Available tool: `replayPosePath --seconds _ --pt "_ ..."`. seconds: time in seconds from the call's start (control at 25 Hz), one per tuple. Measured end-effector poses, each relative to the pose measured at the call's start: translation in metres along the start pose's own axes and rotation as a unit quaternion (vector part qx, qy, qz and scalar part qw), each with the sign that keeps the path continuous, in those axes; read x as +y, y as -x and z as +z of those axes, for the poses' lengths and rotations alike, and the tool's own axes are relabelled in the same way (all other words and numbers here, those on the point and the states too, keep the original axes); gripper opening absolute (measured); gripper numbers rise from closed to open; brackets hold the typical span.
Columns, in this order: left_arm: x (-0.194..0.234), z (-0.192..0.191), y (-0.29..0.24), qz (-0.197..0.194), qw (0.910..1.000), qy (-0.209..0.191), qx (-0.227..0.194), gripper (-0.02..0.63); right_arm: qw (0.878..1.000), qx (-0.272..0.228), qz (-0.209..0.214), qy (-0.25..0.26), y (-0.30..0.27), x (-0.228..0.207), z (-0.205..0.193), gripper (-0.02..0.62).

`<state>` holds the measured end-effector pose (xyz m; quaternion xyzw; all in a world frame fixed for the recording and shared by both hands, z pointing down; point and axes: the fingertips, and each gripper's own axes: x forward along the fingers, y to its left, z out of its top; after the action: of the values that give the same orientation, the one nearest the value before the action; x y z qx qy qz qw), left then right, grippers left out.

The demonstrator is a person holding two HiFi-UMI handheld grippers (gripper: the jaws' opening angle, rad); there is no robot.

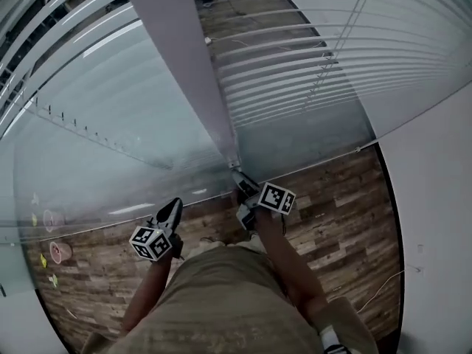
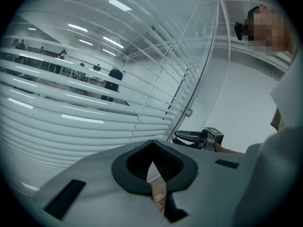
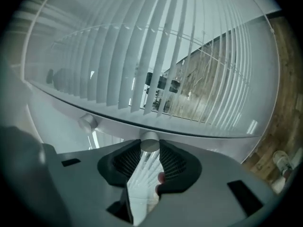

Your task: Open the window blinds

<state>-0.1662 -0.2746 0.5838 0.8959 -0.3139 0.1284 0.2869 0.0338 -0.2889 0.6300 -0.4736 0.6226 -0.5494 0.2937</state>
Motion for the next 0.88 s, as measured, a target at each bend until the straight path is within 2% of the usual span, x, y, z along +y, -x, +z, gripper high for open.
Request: replayPosePath --seconds 0.08,0.12,0.16,0.24,0.28,0.4,0.44,0.48,0.52,0.56,0.6,0.64,0.68,0.72,0.76,0.8,0.84,0.88 --pt "-0.006 -0.018 -0.009 0.001 1.0000 -0.007 0.007 0.012 0.996 0.006 -0.037 0.075 0.008 -0.018 -0.001 0.127" --pt "-0.012 -0.027 -0.014 0.002 0.9999 -0.009 0.009 0.012 0.987 0.013 -0.074 0.143 0.013 -0.025 -0.001 0.127" --pt "-0.017 -0.034 -0.018 0.002 0.9999 -0.009 0.011 0.012 0.966 0.020 -0.120 0.227 0.018 -0.031 0.000 0.127" --pt "-0.028 -0.044 -0.025 0.001 0.9999 -0.009 0.013 0.012 0.898 0.032 -0.207 0.386 0.026 -0.035 0.003 0.127" --pt "-0.031 -0.047 -0.026 0.000 0.9999 -0.009 0.014 0.012 0.865 0.036 -0.235 0.442 0.029 -0.034 0.003 0.127" --pt "-0.036 -0.050 -0.025 -0.002 0.9998 -0.015 0.014 0.012 0.777 0.036 -0.286 0.559 0.029 -0.032 -0.001 0.127" --pt "-0.036 -0.049 -0.024 -0.003 0.9997 -0.018 0.014 0.012 0.755 0.033 -0.294 0.586 0.028 -0.031 -0.002 0.127" --pt "-0.036 -0.049 -0.023 -0.003 0.9997 -0.020 0.014 0.012 0.747 0.029 -0.292 0.597 0.027 -0.030 -0.003 0.127" --pt "-0.036 -0.048 -0.022 -0.004 0.9997 -0.021 0.013 0.012 0.763 0.026 -0.277 0.583 0.026 -0.030 -0.005 0.127" --pt "-0.036 -0.048 -0.021 -0.004 0.9997 -0.020 0.013 0.012 0.806 0.024 -0.248 0.537 0.026 -0.032 -0.005 0.127" --pt "-0.036 -0.048 -0.021 -0.004 0.9997 -0.020 0.012 0.012 0.867 0.024 -0.206 0.453 0.025 -0.035 -0.005 0.127" --pt "-0.036 -0.048 -0.021 -0.004 0.9997 -0.019 0.012 0.012 0.931 0.024 -0.152 0.331 0.025 -0.038 -0.004 0.127" --pt "-0.035 -0.049 -0.022 -0.004 0.9997 -0.018 0.013 0.012 0.978 0.022 -0.092 0.183 0.024 -0.041 -0.002 0.127" --pt "-0.036 -0.049 -0.023 -0.005 0.9998 -0.017 0.013 0.012 0.999 0.019 -0.029 0.032 0.024 -0.042 0.001 0.127" --pt "-0.037 -0.050 -0.024 -0.005 0.9998 -0.016 0.013 0.012 0.994 0.012 0.032 -0.105 0.025 -0.042 0.004 0.127" --pt "-0.038 -0.051 -0.023 -0.005 0.9998 -0.015 0.013 0.012 0.972 0.001 0.087 -0.217 0.026 -0.044 0.005 0.127" --pt "-0.039 -0.050 -0.021 -0.005 0.9998 -0.014 0.013 0.012 0.944 -0.013 0.134 -0.303 0.026 -0.046 0.004 0.127" --pt "-0.039 -0.048 -0.018 -0.006 0.9998 -0.014 0.013 0.012 0.916 -0.029 0.170 -0.363 0.025 -0.047 0.002 0.127"
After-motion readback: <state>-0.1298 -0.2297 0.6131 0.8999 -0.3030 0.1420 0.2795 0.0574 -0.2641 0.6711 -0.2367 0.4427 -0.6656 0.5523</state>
